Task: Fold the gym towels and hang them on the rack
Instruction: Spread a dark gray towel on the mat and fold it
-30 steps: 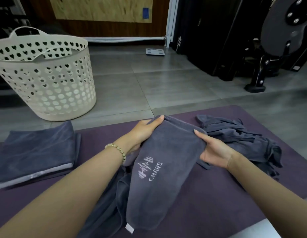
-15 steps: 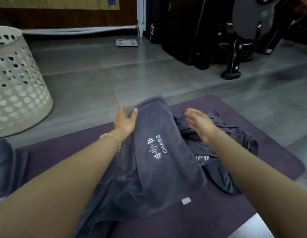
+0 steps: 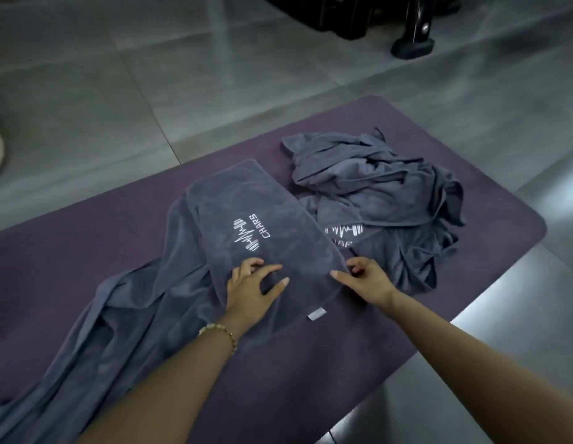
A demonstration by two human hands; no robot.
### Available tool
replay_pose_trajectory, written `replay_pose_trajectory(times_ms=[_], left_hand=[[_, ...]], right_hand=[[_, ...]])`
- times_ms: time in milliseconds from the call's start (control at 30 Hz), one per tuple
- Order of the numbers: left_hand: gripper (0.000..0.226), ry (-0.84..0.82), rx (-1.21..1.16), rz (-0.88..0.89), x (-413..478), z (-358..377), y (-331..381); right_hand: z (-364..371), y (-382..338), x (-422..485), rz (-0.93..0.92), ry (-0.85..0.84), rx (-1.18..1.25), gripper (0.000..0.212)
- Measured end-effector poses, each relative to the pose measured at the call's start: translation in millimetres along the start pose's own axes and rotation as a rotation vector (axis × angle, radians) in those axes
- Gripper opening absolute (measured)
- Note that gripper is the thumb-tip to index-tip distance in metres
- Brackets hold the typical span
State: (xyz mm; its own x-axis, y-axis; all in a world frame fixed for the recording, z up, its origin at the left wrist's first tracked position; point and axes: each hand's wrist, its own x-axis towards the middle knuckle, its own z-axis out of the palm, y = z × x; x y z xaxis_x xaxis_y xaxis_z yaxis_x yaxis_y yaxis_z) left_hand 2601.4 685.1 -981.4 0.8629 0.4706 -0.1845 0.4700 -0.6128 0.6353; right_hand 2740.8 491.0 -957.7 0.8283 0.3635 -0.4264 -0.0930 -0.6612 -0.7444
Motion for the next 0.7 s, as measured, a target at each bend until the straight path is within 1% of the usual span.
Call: replay_pose_trajectory(times_ms=[33,67,100,167,233,333,367,400,433,500,533,600,633,700], left_hand=[[0.076,0.006,0.013,0.002,-1,2,0],[0.071,0.016,0.011,0.007,-2,4,0],[0.065,0.031,-0.01,0.019,-3,5,1],[0.06,0.056,-0.061,0.034,-4,5,6],[0.063,0.054,-0.031,0.063,-4,4,12],[0.067,-0.025,-0.013,0.097,-6,6,19],[0.065,-0.058,-0.024,0.085,-6,8,21],[0.065,-0.089,-0.035,0.07,-6,10,22],[0.065,-0.118,-0.047,0.055,-7,11,23],[0.065,-0.145,-0.081,0.046,-10,9,24],[0.064,-0.141,-0.105,0.042,-11,6,24],[0.063,-0.11,-0.138,0.03,-15,-6,20],[0.063,-0.093,-0.147,0.015,-18,-14,15],[0.062,-0.065,-0.163,-0.022,-26,-36,1]], right_hand=[[3,1,0,-0.008,-0.015,0.001,0.025],[5,1,0,-0.007,-0.019,0.036,0.033],[5,-1,-1,0.004,-0.008,0.114,0.036],[-2,-6,-4,-0.008,0.034,0.313,0.03],[-19,-6,-6,-0.014,0.147,0.434,0.027],[-49,6,-15,0.017,0.307,0.502,0.032],[-58,14,-17,0.043,0.321,0.506,0.032],[-63,19,-20,0.065,0.298,0.486,0.031],[-65,23,-23,0.075,0.274,0.435,0.028],[-67,23,-28,0.02,0.285,0.17,0.02],[-65,18,-31,-0.039,0.302,-0.009,0.023],[-58,1,-36,-0.193,0.322,-0.3,0.043],[-51,-10,-38,-0.25,0.296,-0.372,0.05],[-29,-33,-44,-0.312,0.169,-0.432,0.058]])
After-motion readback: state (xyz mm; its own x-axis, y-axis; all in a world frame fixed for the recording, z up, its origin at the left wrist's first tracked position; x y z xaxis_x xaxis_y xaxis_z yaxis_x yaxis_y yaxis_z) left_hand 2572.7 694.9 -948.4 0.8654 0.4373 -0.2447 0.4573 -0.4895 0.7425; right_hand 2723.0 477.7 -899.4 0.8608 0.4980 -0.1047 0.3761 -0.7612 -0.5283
